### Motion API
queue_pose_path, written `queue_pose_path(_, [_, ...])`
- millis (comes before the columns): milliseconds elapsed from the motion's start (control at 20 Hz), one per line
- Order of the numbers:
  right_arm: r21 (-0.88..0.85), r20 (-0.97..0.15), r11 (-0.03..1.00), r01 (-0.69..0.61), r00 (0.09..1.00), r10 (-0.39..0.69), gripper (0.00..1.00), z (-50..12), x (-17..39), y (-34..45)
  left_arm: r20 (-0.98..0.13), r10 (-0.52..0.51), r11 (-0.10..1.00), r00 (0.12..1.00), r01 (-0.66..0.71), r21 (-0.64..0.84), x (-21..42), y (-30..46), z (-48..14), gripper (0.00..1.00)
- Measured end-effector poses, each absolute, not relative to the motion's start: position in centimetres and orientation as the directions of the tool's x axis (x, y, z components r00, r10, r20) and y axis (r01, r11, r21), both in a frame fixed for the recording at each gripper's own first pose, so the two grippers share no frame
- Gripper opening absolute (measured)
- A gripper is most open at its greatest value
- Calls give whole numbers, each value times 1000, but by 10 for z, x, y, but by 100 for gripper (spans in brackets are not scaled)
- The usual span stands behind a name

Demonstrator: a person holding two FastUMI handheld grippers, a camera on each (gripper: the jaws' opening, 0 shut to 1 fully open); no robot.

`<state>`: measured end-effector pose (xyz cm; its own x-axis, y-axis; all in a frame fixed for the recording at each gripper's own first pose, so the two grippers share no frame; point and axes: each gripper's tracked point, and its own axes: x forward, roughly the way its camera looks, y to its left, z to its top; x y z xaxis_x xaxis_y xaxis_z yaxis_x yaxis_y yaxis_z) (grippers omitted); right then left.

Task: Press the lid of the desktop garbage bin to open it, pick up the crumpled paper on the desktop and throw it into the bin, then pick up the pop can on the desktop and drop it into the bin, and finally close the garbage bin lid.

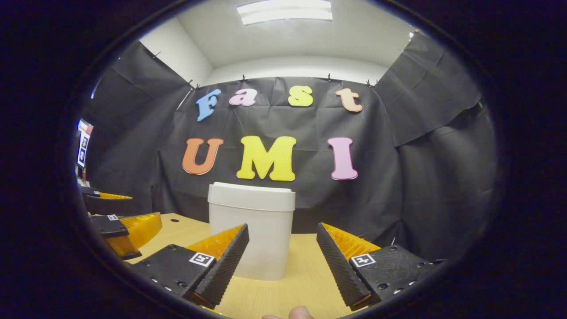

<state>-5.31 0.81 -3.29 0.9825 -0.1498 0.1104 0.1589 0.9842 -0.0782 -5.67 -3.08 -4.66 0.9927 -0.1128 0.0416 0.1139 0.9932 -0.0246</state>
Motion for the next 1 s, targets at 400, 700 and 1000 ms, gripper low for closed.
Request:
queue_pose_path(400, [-80, 109, 986, 149, 984, -140, 98, -35, -51, 21, 32, -105, 994, 994, 106, -35, -55, -24, -47, 100])
queue_pose_path(700, [-70, 122, 984, 162, 981, -153, 95, -28, -52, 20, 33, -101, 994, 994, 102, -29, -56, -20, -47, 100])
queue_pose_path(1000, [-72, 128, 983, 169, 979, -159, 96, -27, -50, 25, 42, -83, 996, 996, 85, -34, -56, -13, -42, 99])
